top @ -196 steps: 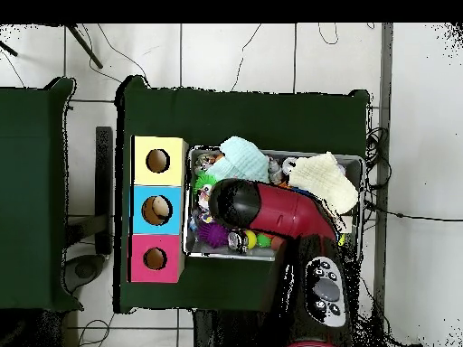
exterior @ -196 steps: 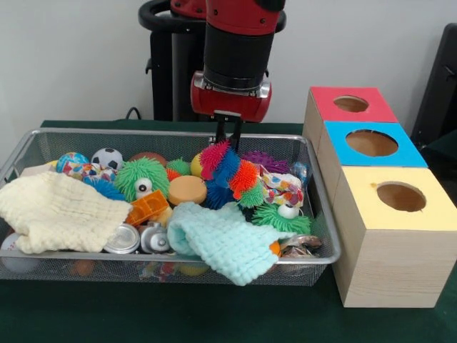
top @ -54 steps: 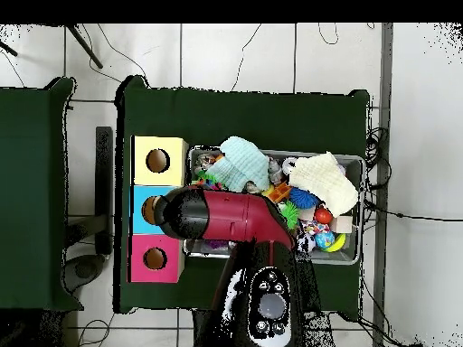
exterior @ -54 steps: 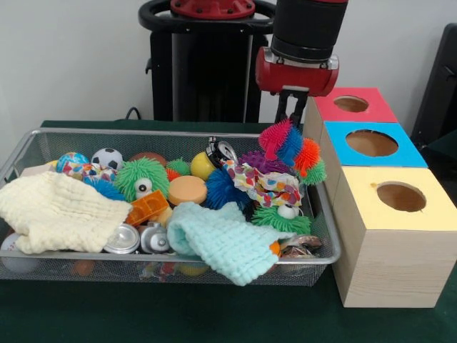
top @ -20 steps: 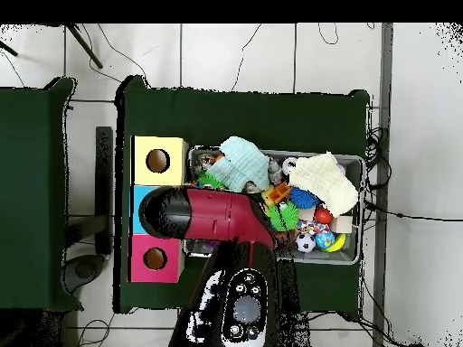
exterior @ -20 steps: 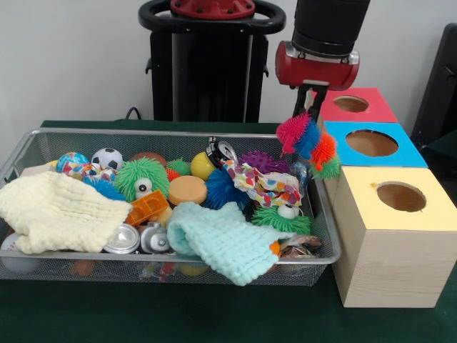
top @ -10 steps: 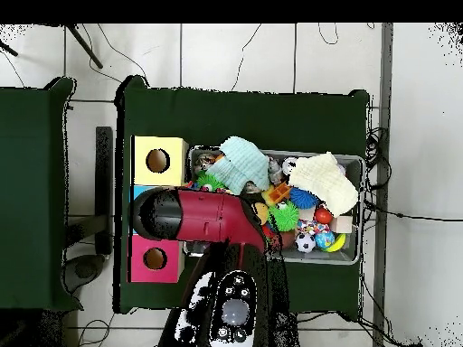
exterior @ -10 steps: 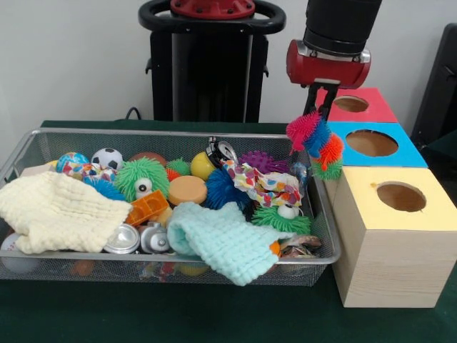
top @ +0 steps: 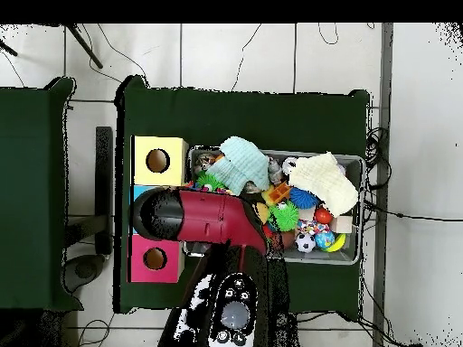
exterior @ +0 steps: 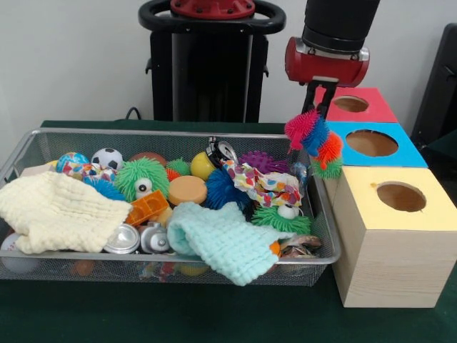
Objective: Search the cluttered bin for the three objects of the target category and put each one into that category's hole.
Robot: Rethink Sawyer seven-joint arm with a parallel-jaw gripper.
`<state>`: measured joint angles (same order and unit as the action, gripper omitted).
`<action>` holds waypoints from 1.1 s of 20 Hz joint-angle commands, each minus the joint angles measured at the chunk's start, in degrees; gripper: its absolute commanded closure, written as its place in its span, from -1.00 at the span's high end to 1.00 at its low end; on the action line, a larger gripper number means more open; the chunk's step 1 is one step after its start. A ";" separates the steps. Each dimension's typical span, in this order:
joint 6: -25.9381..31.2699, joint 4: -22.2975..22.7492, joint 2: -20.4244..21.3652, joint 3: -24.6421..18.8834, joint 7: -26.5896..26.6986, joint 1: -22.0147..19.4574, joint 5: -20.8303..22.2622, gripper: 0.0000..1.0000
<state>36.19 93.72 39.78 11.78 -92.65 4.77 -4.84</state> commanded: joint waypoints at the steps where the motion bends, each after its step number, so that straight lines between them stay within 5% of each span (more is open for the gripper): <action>1: 3.53 -1.70 -0.86 -1.94 -11.06 -2.17 -1.98 -1.00; 22: 0.31 0.12 -0.78 -4.47 -6.44 -8.43 -0.14 -1.00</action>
<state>36.19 93.72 39.78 11.82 -92.65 -1.82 -4.81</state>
